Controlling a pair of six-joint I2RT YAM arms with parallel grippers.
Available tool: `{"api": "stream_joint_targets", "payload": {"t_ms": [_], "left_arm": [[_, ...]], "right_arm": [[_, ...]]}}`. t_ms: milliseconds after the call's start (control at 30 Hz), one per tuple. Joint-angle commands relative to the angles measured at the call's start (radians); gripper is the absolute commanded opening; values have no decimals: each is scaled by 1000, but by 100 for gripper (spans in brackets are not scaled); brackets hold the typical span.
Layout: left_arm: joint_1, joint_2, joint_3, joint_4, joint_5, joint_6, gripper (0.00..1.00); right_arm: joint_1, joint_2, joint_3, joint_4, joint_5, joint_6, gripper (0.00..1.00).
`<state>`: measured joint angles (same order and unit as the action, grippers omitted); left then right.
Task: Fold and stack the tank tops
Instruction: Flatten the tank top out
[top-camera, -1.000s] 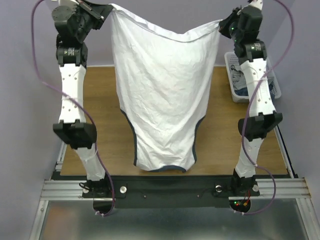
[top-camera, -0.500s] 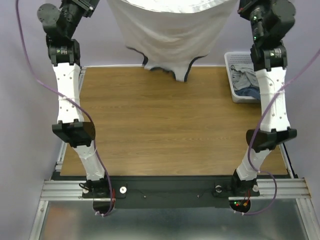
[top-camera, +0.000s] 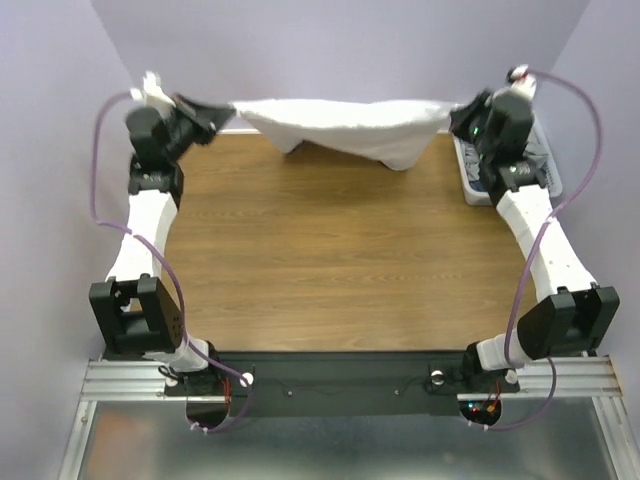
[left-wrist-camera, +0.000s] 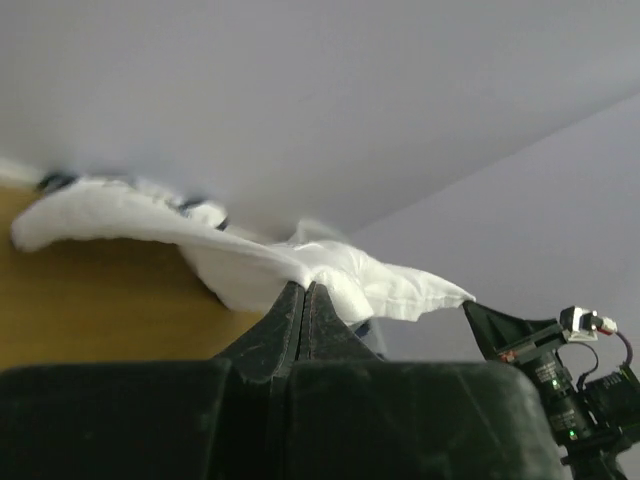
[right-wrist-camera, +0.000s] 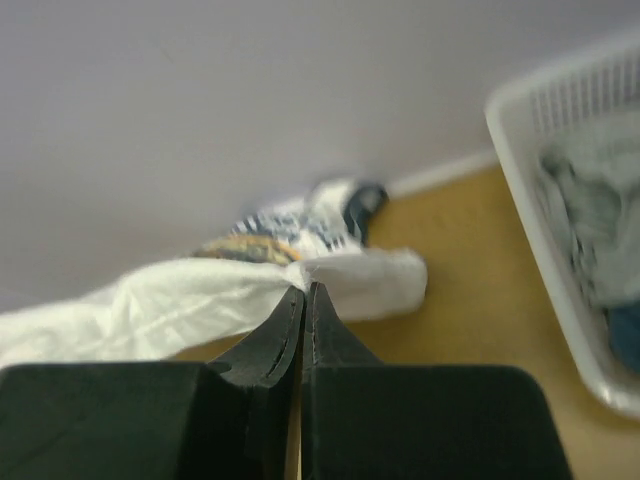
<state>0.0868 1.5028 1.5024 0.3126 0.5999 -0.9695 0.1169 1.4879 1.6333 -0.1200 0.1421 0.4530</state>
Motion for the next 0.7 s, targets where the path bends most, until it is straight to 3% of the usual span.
{"api": "stream_joint_targets", "payload": {"t_ms": [0,67,333,667], "left_arm": [[-27,-119,-398,43,-3,15,0],[-28,-189,-511,34,-8,17,0],[-42,-361,-865,-260,-95,113,0],[-48,-515,-1007,-559,-219,176,0]], "right_arm": [[-10,-162,-300,6,17,90,1],[-11,-239,-468,5,-2,111,1],[-16,-402,-818,-246,-95,214,1],[-16,-607,-1085,-414,-255,369,1]]}}
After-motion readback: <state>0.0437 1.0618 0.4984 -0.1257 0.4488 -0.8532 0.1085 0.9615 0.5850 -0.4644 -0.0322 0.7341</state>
